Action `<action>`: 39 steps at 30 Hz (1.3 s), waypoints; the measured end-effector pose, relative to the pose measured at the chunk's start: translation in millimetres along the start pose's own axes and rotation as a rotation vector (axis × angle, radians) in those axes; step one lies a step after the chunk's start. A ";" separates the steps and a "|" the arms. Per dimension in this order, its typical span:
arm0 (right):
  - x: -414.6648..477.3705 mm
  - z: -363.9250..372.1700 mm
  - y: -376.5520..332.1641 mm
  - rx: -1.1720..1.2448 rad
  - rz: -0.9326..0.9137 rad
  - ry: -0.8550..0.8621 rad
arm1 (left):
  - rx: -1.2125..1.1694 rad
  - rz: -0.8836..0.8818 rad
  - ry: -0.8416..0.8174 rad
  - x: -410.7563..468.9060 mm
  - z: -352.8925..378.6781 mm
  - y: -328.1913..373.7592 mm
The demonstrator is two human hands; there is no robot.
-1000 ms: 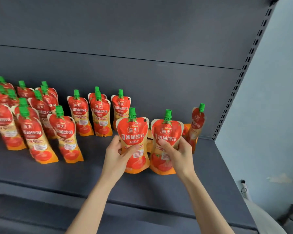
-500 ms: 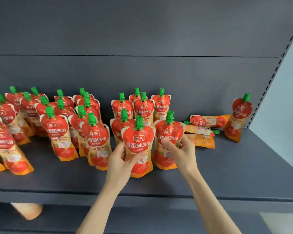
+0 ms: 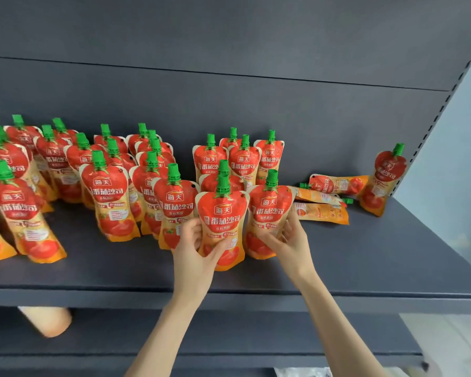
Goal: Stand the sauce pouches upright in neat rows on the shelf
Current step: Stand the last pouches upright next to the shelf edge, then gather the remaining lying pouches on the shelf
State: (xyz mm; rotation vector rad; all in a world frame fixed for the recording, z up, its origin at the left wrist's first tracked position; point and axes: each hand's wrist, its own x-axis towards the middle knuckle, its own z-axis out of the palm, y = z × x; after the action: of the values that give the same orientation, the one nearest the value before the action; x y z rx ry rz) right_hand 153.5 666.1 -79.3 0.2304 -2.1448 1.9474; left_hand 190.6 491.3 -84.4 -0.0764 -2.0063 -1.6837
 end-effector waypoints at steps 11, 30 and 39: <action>-16.9 9.5 8.9 -0.171 0.006 0.076 | 0.202 0.070 0.100 -4.3 -6.7 -11.4; -32.8 -74.9 -5.4 -0.440 0.018 0.211 | 0.100 0.135 -0.068 -51.7 63.3 15.1; 12.5 -161.1 14.6 -0.492 0.006 0.203 | 0.202 0.043 -0.147 -29.8 189.8 10.2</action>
State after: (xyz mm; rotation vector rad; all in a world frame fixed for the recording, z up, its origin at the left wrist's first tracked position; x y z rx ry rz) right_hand 148.4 828.3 -75.9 -0.0605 -2.3912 1.3169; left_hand 154.4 679.1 -105.9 -0.1757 -2.2559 -1.4777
